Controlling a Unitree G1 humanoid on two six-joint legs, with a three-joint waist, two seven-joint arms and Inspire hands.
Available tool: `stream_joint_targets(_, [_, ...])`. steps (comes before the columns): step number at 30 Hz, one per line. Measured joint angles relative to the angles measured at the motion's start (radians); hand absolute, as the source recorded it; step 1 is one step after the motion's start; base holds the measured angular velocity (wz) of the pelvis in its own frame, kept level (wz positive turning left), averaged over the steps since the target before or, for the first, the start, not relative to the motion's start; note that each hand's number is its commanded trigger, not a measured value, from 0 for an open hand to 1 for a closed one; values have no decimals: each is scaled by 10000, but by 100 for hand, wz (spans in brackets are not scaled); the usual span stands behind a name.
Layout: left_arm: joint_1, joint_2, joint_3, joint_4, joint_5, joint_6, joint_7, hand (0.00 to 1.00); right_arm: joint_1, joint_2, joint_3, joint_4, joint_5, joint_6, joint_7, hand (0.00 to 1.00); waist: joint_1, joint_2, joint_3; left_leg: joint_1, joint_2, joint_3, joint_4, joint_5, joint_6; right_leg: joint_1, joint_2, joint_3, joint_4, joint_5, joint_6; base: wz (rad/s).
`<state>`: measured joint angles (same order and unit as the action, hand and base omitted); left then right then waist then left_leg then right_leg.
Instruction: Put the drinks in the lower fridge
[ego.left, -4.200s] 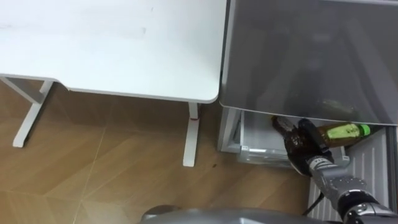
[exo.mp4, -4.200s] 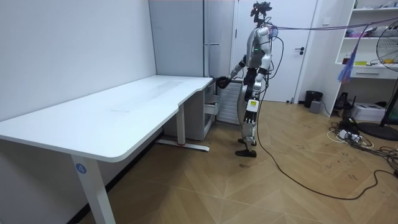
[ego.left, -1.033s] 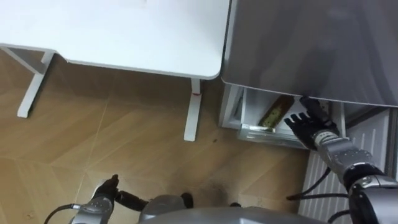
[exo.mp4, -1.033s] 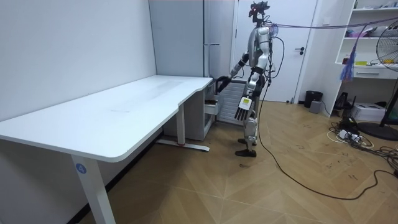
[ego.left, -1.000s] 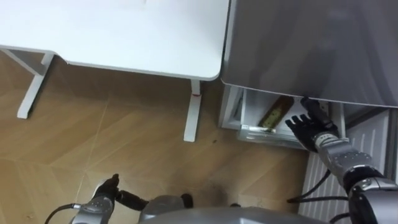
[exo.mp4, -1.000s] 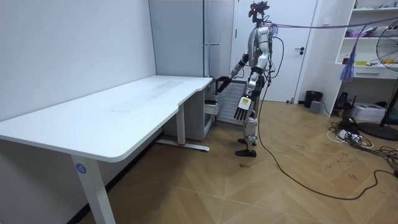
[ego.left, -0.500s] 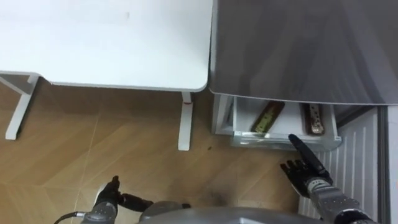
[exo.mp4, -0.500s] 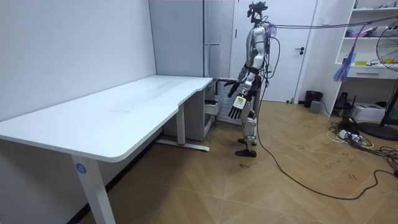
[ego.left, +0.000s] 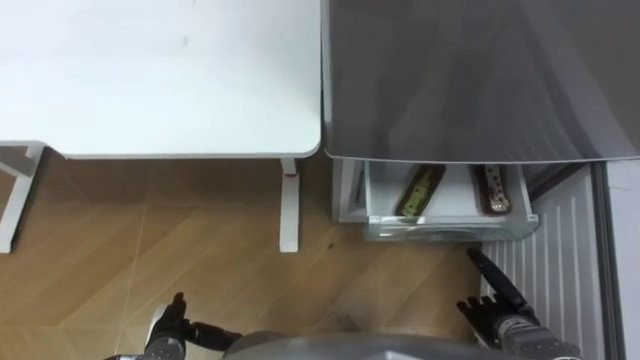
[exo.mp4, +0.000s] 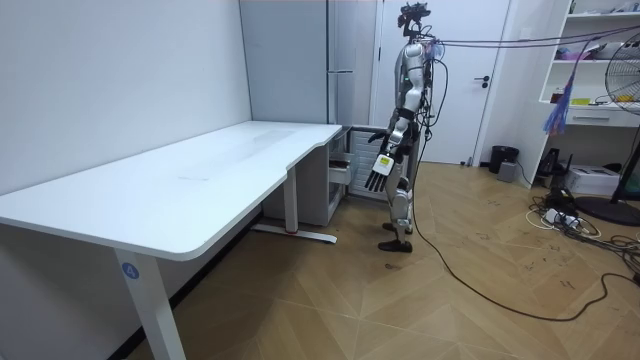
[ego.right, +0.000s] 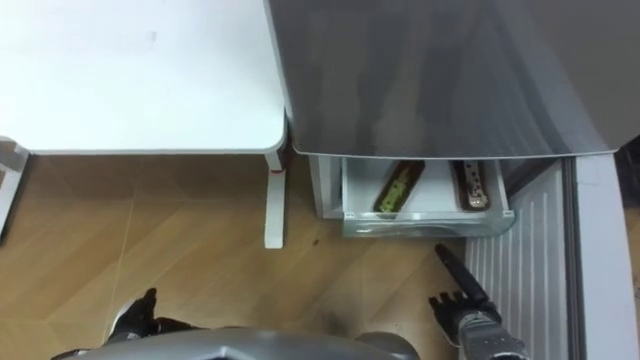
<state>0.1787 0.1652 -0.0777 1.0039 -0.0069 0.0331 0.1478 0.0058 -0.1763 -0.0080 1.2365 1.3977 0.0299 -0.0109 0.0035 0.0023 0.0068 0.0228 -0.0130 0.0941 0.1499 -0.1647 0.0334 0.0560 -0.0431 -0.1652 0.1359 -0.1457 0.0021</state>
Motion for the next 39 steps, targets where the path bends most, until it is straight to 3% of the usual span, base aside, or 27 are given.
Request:
stream_joint_targets(12, [125,-2,-3,350,27,50,-48,0,-35,45,-486,737,-73,65,130,0,-18,100,11,-163,-22,-68,85,-7,5,-93,-25,-155,-2,-51,8,2])
stream_joint_targets(15, [105,34,1,440,183,53,-98,0,-316,10,-560,810,-103,64,424,0,1,172,-27,-505,-16,-120,285,-26,12,-422,-33,-202,90,-50,2,4])
stream_joint_targets(18, [-22,68,3,572,173,50,-124,0,-712,-75,-570,828,90,42,582,0,88,281,-15,-1198,7,-137,680,-47,31,-1150,-99,-301,590,-94,-53,5])
stream_joint_targets(21, [-551,118,-31,1141,84,47,-153,0,-1448,-64,-657,979,197,62,597,0,217,272,91,-2119,-4,-145,1366,-55,47,-2188,-273,-337,1612,-329,-125,5])
stream_joint_targets(23, [-1187,244,-47,1801,-144,9,-216,0,-2202,-105,-865,1275,354,47,664,0,278,238,203,-3144,11,-151,2263,-235,103,-3184,-379,-364,2541,-603,-183,14])
stream_joint_targets(25, [-1481,382,-215,2123,-408,-15,-210,0,-2687,-147,-917,1263,665,39,690,0,375,188,258,-4010,29,-162,2989,-417,107,-4087,-450,-314,3282,-832,-219,3])
stream_joint_targets(29, [-1779,571,-445,2441,-436,16,-210,0,-3400,-450,-929,1167,1115,15,755,0,801,152,261,-6274,196,-183,4942,-921,134,-6258,-498,-177,5141,-1311,-282,0])
stream_joint_targets(33, [-1959,699,-800,2409,-704,-29,-214,0,-3928,-916,-890,859,1516,-239,1028,0,1073,95,275,-8192,180,-169,5973,-965,132,-8269,-655,-88,6345,-1507,-294,1])
stream_joint_targets(37, [-2078,1091,-1304,2308,-826,-95,-221,0,-4252,-1500,-683,703,2055,-296,1469,0,1140,17,312,-9971,29,-164,7026,-962,180,-10112,-1056,-27,7755,-1762,-432,17])
stream_joint_targets(39, [-2163,1236,-1464,2141,-1221,-98,-209,0,-4509,-1698,-488,679,2067,-312,1580,0,1170,27,315,-10672,44,-168,7625,-1069,188,-10811,-1112,-5,8357,-1866,-469,6])
